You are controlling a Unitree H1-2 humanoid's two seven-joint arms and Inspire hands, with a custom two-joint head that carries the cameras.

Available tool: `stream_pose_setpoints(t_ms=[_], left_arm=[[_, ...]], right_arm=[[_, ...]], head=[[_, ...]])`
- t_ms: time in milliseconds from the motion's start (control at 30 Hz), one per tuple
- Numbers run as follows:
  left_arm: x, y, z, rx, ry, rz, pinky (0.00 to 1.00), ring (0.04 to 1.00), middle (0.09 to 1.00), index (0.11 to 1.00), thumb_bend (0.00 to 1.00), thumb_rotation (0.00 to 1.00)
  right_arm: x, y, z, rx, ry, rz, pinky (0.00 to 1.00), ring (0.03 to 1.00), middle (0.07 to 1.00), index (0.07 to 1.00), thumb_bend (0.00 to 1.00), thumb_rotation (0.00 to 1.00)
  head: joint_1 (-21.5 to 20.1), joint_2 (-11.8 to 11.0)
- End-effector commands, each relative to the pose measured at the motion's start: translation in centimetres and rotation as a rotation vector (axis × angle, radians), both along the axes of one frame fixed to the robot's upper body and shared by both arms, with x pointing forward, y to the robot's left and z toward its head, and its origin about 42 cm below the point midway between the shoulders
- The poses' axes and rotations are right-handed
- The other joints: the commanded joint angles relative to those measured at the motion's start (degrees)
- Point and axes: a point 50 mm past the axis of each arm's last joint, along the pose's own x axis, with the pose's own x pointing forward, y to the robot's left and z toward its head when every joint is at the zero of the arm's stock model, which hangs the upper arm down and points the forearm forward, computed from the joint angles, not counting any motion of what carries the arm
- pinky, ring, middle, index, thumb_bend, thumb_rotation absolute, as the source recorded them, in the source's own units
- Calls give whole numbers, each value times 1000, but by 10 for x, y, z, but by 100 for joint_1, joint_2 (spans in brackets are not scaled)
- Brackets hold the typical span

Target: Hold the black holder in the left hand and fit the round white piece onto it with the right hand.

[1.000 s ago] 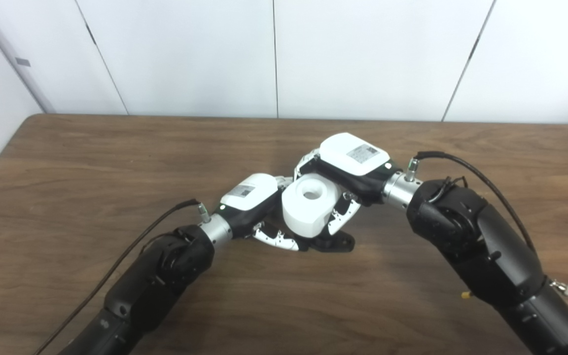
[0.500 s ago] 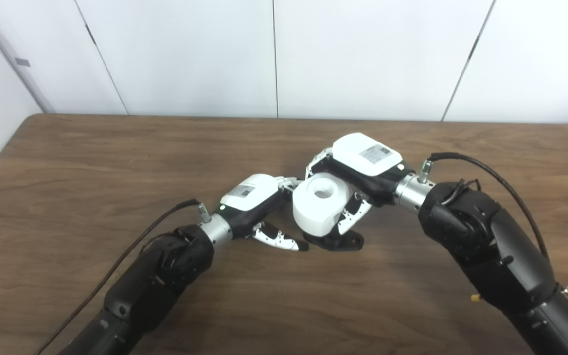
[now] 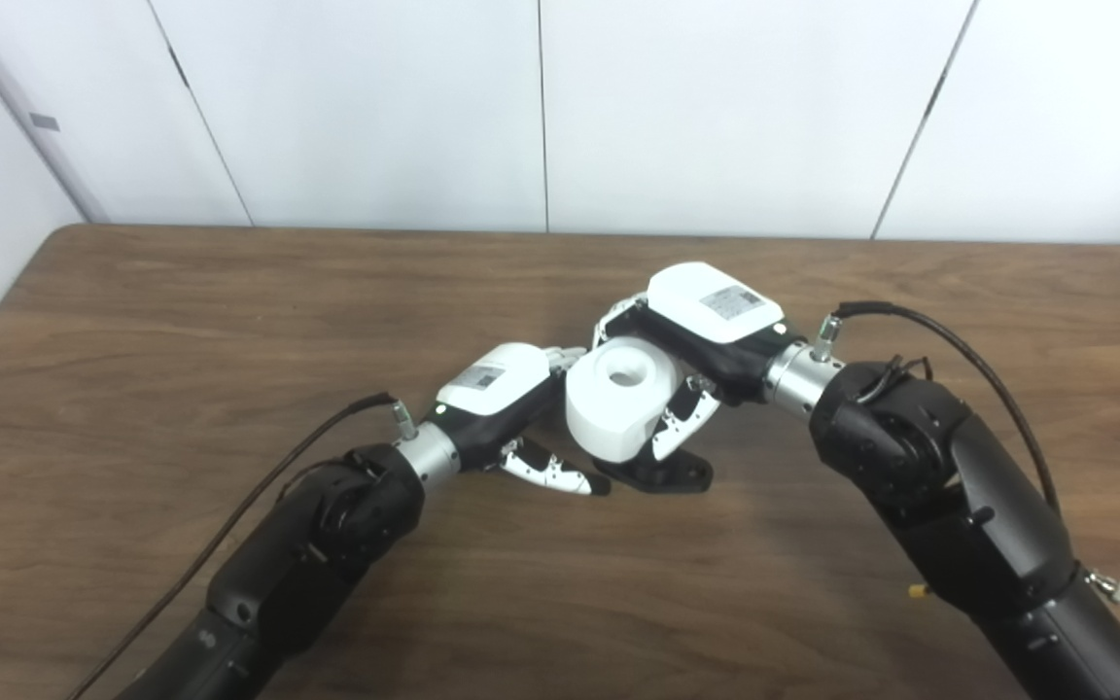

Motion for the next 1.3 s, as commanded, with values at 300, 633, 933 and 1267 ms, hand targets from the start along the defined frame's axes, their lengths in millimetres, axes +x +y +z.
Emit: stream_pose_setpoints(t_ms=[300, 633, 933, 1267], left_arm=[[-8, -7, -17, 62, 48, -38, 901, 927, 880, 486, 521, 60], [-5, -7, -19, 71, 60, -25, 912, 930, 908, 486, 521, 59], [-1, -12, -21, 66, 68, -26, 927, 929, 905, 487, 522, 59], [-1, -15, -18, 76, 48, -26, 921, 920, 904, 487, 522, 59]], right_arm=[[-1, 8, 1, -2, -12, 7, 724, 719, 681, 479, 525, 147], [2, 19, 33, 103, -7, 7, 778, 756, 692, 478, 524, 143], [8, 26, 71, 172, -57, 9, 769, 778, 694, 478, 524, 146], [9, 28, 82, 208, -64, 6, 764, 781, 688, 478, 523, 144]], head=[[19, -28], [-3, -108], [14, -155], [37, -174]])
